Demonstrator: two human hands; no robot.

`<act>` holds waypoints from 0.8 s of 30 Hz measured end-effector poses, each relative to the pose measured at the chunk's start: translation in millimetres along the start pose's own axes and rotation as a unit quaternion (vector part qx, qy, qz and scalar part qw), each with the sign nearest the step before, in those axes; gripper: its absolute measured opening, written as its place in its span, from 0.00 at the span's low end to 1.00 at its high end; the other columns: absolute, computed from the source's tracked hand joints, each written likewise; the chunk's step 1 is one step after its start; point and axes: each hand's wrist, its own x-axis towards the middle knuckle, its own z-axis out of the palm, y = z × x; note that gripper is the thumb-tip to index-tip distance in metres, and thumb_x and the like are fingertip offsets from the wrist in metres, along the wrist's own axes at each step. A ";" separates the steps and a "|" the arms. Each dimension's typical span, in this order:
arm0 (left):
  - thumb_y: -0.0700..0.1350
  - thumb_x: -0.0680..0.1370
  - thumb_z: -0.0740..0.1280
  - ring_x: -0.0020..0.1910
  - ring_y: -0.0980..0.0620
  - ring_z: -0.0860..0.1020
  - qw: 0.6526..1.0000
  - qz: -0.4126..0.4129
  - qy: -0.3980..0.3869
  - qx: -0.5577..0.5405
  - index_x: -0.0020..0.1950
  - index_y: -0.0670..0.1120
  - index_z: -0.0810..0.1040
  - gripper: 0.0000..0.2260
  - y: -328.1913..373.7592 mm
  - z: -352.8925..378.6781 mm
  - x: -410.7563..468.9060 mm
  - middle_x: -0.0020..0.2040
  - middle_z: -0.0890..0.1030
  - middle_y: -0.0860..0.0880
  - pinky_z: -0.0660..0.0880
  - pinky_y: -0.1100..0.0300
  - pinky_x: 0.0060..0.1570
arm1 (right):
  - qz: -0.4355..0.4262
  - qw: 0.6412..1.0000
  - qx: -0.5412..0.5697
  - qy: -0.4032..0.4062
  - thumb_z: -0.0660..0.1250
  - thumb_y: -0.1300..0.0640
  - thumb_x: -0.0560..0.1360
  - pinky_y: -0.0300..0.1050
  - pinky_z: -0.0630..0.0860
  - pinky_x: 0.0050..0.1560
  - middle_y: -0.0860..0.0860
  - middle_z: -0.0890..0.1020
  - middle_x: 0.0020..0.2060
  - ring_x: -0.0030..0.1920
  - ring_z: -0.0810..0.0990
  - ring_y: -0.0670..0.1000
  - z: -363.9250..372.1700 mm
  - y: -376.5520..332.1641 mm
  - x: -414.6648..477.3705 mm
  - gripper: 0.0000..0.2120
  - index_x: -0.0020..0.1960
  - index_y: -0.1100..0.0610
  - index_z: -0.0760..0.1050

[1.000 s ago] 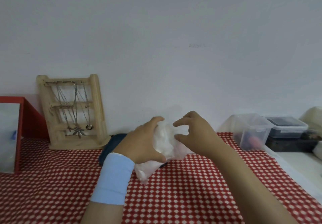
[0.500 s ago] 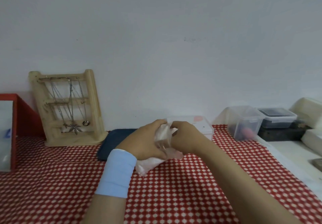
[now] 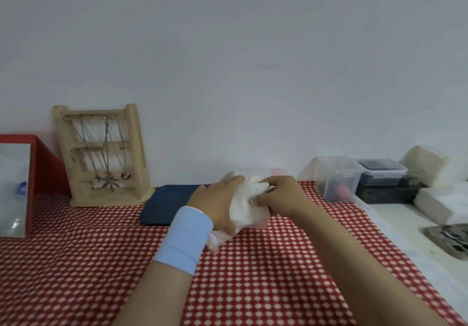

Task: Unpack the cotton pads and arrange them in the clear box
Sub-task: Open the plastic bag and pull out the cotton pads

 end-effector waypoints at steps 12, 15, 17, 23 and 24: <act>0.55 0.69 0.79 0.82 0.43 0.49 0.998 -0.003 -0.018 0.056 0.83 0.52 0.38 0.58 39.3 -20.5 -13.2 0.84 0.49 0.46 0.52 0.46 0.79 | 0.067 0.972 -0.212 -0.083 0.74 0.49 0.75 0.49 0.77 0.62 0.53 0.76 0.70 0.64 0.78 0.54 -61.2 38.2 -33.7 0.31 0.75 0.51 0.70; 0.52 0.78 0.71 0.80 0.47 0.56 0.993 0.084 0.036 -0.070 0.83 0.52 0.52 0.39 72.2 -14.1 -8.4 0.82 0.57 0.49 0.57 0.51 0.77 | 0.069 0.960 -0.253 -0.093 0.71 0.43 0.76 0.54 0.71 0.70 0.54 0.67 0.76 0.71 0.71 0.57 -62.7 44.5 -35.6 0.35 0.79 0.50 0.62; 0.49 0.81 0.67 0.74 0.48 0.68 0.986 0.098 0.042 -0.129 0.79 0.51 0.64 0.27 91.7 -2.3 -3.0 0.77 0.68 0.49 0.67 0.53 0.71 | 0.057 0.968 -0.236 -0.059 0.71 0.42 0.76 0.54 0.72 0.68 0.55 0.63 0.77 0.71 0.71 0.58 -69.0 45.4 -34.8 0.38 0.79 0.49 0.58; 0.46 0.80 0.66 0.63 0.45 0.78 0.994 0.015 -0.068 -0.088 0.72 0.44 0.74 0.20 109.8 36.3 19.9 0.66 0.78 0.45 0.75 0.50 0.65 | -0.028 0.946 -0.317 -0.057 0.62 0.50 0.78 0.57 0.61 0.75 0.52 0.64 0.78 0.77 0.62 0.55 -67.7 46.6 -41.4 0.28 0.77 0.47 0.64; 0.44 0.81 0.65 0.62 0.44 0.79 0.996 0.008 -0.075 -0.054 0.71 0.43 0.75 0.18 109.1 38.4 21.8 0.65 0.79 0.43 0.75 0.51 0.64 | -0.041 0.945 -0.311 -0.092 0.60 0.51 0.78 0.58 0.60 0.76 0.51 0.65 0.77 0.77 0.62 0.55 -61.5 47.8 -43.0 0.27 0.77 0.46 0.65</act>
